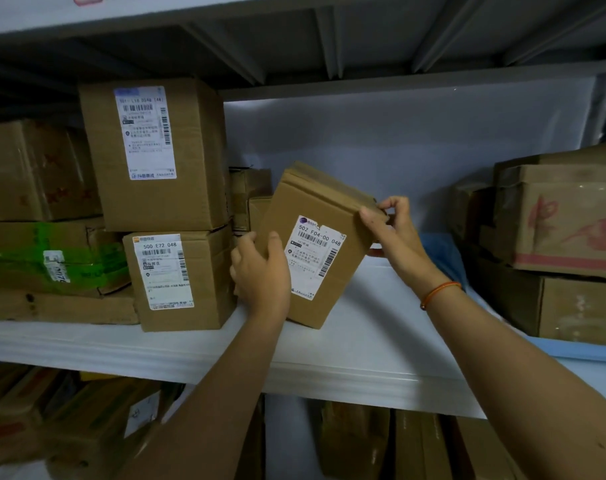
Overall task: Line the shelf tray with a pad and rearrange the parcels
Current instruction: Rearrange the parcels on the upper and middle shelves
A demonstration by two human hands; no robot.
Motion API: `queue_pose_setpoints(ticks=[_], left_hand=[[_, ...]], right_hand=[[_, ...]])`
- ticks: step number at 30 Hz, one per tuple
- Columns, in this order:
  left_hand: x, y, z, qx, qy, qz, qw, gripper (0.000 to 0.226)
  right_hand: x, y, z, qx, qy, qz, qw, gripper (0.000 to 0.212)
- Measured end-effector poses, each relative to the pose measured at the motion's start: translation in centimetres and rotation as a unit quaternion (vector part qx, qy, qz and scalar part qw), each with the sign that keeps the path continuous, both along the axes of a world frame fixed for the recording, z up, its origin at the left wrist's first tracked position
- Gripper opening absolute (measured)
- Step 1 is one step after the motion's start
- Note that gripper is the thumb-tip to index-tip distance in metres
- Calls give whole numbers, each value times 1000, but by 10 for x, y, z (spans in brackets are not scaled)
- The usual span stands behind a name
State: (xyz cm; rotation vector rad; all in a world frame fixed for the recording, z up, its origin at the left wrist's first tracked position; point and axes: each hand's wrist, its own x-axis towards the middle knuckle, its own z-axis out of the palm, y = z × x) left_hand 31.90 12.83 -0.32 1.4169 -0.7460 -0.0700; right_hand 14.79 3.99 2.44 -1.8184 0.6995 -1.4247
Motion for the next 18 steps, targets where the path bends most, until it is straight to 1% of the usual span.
queue_pose_setpoints(ticks=[3,6,7,9,11,13,14,15,16,17,18], left_hand=[[-15,7,1,-20,2,40,999,37],[-17,13,3,-67,81,67,992,29],[-17,17,6,-72,109,79,988,30],[-12,24,9,-55,172,81,980,29],[5,18,-1,-26,257,44,965,31],[32,-4,-25,-32,347,-15,937,53],[36,-5,-32,-20,382,-44,923,60],[29,3,-30,-22,401,-83,912,56],[21,12,-26,-22,408,-117,905,44],[11,22,-18,-27,420,-138,897,32],[4,27,-13,-44,429,-144,890,27]], right_hand=[[-9,8,2,-34,19,-37,999,52],[-17,20,3,-98,49,-70,991,52],[-20,24,4,-115,57,-69,989,51],[-27,31,3,-136,71,-64,986,49],[-33,35,2,-146,76,-65,984,48],[-38,37,0,-146,75,-70,984,47],[-39,37,-2,-143,73,-72,984,47],[-43,38,-3,-142,70,-72,985,48],[-44,39,-5,-142,68,-71,985,49],[-44,40,-7,-144,63,-70,985,49],[-45,41,-8,-150,55,-71,985,49]])
